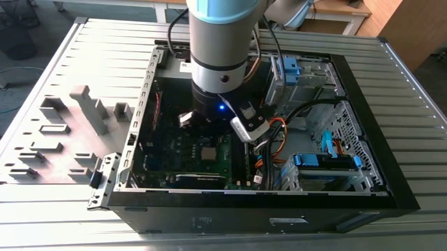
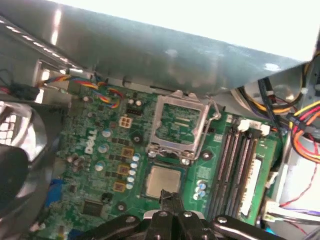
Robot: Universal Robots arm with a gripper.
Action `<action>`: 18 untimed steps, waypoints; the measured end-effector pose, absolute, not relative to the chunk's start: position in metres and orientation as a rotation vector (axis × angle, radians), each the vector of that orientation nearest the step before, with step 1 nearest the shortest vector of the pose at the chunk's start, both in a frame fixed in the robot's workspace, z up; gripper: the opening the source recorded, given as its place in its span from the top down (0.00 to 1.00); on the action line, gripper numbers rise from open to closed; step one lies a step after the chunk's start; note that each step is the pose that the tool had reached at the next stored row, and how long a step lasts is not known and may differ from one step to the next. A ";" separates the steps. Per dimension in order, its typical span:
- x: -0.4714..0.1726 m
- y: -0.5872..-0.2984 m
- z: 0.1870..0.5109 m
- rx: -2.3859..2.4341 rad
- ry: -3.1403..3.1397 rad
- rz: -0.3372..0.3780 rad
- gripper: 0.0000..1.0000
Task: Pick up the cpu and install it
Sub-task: 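Close the cpu cover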
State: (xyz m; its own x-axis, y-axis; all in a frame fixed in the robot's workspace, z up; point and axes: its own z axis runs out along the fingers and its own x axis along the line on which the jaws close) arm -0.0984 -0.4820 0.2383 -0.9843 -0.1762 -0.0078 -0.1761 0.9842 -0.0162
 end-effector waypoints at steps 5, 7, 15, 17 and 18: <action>-0.078 -0.482 0.238 -0.283 3.119 -0.024 0.89; -0.073 -0.482 0.237 -0.289 3.119 -0.024 0.89; -0.068 -0.482 0.236 -0.392 3.107 -0.020 0.89; -0.066 -0.482 0.236 -0.403 3.105 -0.015 0.89; -0.065 -0.482 0.236 -0.407 3.104 -0.009 0.89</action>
